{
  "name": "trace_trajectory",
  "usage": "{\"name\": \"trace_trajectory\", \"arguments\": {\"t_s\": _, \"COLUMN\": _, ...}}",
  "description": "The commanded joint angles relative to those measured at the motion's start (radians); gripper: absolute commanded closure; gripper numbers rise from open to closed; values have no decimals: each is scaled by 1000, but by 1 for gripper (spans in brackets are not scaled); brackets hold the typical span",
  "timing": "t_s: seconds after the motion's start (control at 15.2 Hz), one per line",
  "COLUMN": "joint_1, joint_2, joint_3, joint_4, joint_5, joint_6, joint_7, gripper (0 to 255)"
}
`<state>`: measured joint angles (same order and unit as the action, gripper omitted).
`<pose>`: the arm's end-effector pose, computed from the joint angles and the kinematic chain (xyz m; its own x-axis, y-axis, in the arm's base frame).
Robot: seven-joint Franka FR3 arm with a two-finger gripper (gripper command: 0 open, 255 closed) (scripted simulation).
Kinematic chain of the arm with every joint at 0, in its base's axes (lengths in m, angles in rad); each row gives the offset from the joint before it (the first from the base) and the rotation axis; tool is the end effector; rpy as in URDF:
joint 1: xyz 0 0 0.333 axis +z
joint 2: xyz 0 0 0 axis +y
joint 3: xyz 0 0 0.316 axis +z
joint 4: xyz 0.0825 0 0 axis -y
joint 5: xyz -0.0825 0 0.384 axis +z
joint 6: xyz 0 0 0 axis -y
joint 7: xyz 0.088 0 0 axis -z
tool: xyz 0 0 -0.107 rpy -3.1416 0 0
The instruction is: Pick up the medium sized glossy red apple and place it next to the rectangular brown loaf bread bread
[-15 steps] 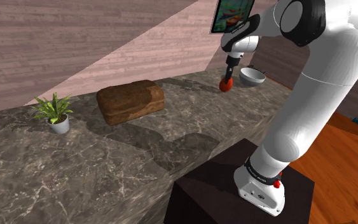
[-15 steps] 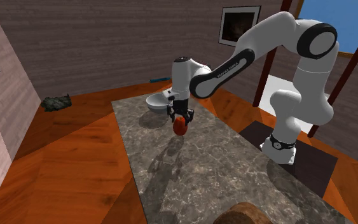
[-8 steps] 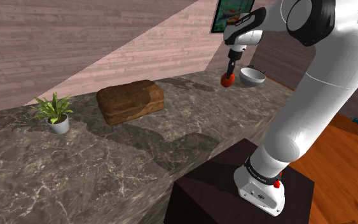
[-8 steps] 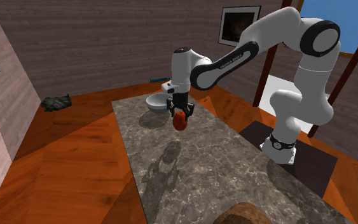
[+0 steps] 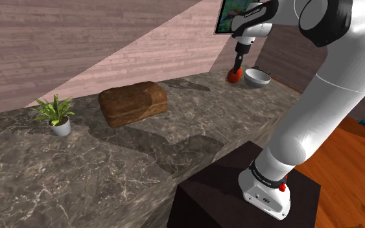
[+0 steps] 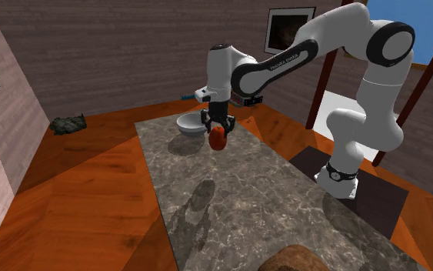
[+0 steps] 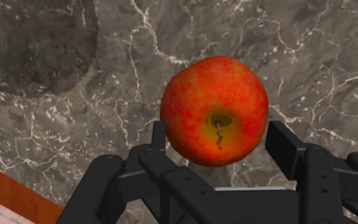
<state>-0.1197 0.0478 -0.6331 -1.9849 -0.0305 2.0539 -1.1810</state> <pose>0.4153 -0.3864 0.4476 0.9032 0.4274 -0.0402 0.4290 -0.9020 0.0488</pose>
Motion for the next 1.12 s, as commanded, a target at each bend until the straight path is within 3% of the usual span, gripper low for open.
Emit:
{"name": "trace_trajectory", "arguments": {"t_s": 0.0, "joint_1": 2, "joint_2": -12, "joint_3": 1, "joint_4": 17, "joint_5": -8, "joint_6": -27, "joint_7": 6, "gripper": 255}}
{"name": "trace_trajectory", "arguments": {"t_s": 1.06, "joint_1": 8, "joint_2": -48, "joint_3": 5, "joint_4": 199, "joint_5": -27, "joint_6": -238, "joint_7": 11, "gripper": 255}}
